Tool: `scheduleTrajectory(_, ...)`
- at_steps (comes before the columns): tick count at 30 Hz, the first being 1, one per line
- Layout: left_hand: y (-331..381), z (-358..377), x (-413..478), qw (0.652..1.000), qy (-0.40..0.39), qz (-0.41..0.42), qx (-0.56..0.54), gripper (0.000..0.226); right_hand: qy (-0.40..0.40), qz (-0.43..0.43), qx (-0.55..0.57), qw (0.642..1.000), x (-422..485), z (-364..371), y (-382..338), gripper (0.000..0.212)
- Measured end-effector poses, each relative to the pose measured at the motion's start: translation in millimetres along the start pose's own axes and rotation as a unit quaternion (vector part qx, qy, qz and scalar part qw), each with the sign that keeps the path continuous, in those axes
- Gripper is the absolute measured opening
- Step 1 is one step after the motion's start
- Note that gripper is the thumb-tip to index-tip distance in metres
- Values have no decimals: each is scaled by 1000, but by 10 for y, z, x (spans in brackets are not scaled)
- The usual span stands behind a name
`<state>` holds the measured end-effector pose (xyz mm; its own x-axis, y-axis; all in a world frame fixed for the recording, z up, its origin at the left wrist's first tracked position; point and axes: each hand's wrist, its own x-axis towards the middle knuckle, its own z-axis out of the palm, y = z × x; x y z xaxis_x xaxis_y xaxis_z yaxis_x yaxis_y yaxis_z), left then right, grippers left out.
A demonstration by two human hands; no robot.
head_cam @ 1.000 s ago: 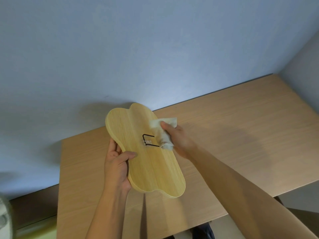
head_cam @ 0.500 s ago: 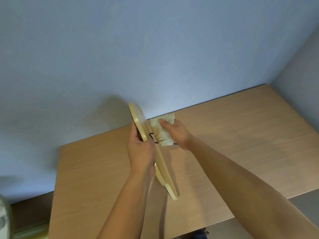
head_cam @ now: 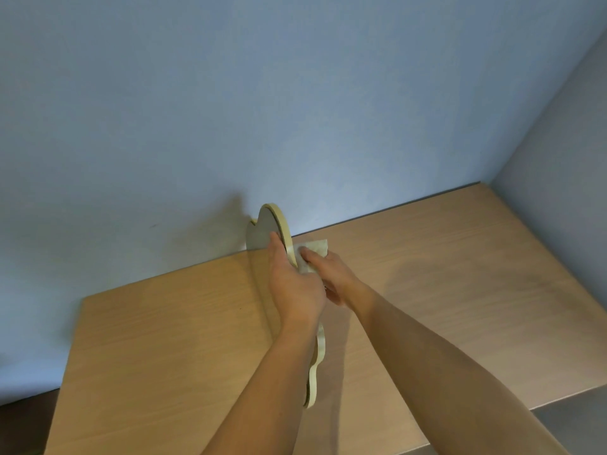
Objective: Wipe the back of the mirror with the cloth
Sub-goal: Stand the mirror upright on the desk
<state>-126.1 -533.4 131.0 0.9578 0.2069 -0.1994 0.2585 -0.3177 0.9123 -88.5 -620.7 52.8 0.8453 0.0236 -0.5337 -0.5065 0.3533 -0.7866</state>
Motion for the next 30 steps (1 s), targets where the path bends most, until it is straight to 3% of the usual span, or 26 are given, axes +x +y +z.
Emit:
scheduleTrajectory(11,-63,229,-55,998,-21,10,55,83,-28,7,41,999,27,-199,91,37)
scheduleTrajectory(17,-46,200,-65,998,-37,6,50,91,10,-10,24,1000,-41,-251,57,34)
scheduleTrajectory(20,-17,116,-73,998,-68,-2,16,91,42,-60,31,997,-209,-359,-104,33)
scheduleTrajectory(23,30,-46,-88,994,-98,-1,-39,50,57,-135,40,988,-530,-409,-423,27)
scheduleTrajectory(26,134,-299,-115,985,-137,-6,-105,76,33,-191,30,981,-911,-277,-775,19)
scheduleTrajectory(30,418,-669,-151,957,-162,-10,-241,53,4,-241,-19,970,-1240,165,-1056,25)
